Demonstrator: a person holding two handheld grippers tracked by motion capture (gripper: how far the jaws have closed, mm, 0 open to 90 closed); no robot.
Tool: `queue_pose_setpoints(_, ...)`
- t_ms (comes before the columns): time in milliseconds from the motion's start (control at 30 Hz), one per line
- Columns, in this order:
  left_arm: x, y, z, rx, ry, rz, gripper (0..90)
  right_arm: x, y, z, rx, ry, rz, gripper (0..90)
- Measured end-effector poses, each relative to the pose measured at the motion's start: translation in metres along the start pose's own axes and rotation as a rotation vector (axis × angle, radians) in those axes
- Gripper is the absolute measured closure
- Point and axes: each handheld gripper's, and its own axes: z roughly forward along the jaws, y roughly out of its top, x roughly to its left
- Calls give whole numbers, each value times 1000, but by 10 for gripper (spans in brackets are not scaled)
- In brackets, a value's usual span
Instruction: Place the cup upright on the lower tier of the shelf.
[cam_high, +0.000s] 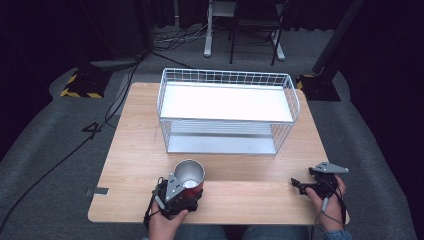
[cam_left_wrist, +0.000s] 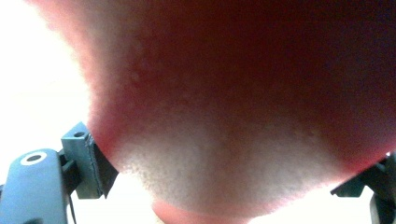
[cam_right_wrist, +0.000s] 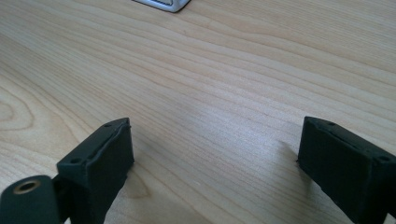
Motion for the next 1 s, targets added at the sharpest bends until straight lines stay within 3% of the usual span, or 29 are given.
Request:
queue_pose_setpoints(233, 0, 0, 0, 2, -10, 18, 160, 0, 0, 0, 0, 0, 0, 106)
queue_pose_setpoints(433, -1, 3, -3, -31, -14, 28, 162, 0, 0, 0, 0, 0, 0, 106)
queue_pose_setpoints(500, -3, 7, -5, -43, -15, 48, 162, 0, 0, 0, -1, -1, 1, 106)
queue_pose_setpoints(800, -7, 31, -4, -53, -42, 70, 162, 0, 0, 0, 0, 0, 0, 106)
queue_pose_setpoints(900, -6, 36, -3, -45, -42, 64, 162, 0, 0, 0, 0, 0, 0, 106)
queue_pose_setpoints(1000, -1, 44, 2, -29, -51, 29, 162, 0, 0, 0, 0, 0, 0, 106)
